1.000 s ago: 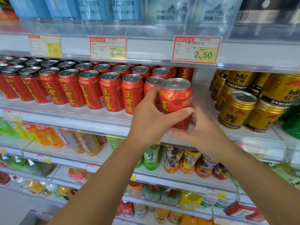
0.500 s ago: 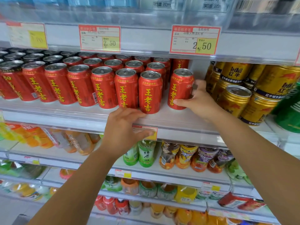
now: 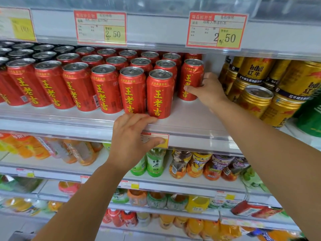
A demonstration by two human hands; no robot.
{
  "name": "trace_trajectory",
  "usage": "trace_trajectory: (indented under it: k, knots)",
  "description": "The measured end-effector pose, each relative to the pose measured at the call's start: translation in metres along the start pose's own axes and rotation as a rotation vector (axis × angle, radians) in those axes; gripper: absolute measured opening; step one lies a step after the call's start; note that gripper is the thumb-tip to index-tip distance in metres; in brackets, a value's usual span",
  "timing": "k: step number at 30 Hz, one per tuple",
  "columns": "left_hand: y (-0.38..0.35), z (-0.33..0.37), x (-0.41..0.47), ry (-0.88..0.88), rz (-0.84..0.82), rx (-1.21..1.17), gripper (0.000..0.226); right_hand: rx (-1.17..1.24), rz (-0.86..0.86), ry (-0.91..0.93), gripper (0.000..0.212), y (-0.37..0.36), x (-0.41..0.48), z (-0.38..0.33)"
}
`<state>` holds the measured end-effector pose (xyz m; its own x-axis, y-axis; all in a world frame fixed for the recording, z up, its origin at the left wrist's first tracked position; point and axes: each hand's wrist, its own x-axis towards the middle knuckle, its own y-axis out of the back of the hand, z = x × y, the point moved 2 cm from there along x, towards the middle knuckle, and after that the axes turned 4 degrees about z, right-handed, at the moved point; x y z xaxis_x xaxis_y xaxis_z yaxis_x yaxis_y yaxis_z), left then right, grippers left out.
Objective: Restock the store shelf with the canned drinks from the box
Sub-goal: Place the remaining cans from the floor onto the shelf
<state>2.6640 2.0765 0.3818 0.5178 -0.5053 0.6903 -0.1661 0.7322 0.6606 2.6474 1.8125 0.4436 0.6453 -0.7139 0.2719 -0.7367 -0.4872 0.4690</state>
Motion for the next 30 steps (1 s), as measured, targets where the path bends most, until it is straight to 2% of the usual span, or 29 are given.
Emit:
trace_trajectory:
  k: [17, 24, 26, 28, 30]
  knots:
    - [0.001, 0.0, -0.001, -0.015, 0.032, -0.017, 0.06, 0.045, 0.092, 0.022, 0.058, -0.018, 0.022, 0.008]
    - [0.006, 0.002, -0.002, 0.004, -0.019, -0.051, 0.059, -0.126, 0.099, -0.018, 0.076, 0.013, -0.025, -0.005]
    - [0.011, 0.009, -0.003, -0.008, 0.032, -0.099, 0.054, -0.088, 0.136, 0.062, 0.063, 0.033, -0.061, -0.016]
    - [0.017, 0.027, -0.007, -0.074, 0.123, -0.175, 0.042, 0.066, 0.216, 0.164, 0.047, 0.055, -0.107, -0.019]
    - [0.016, 0.057, -0.018, -0.142, 0.128, -0.271, 0.033, 0.151, 0.3, 0.196, 0.033, 0.079, -0.158, -0.008]
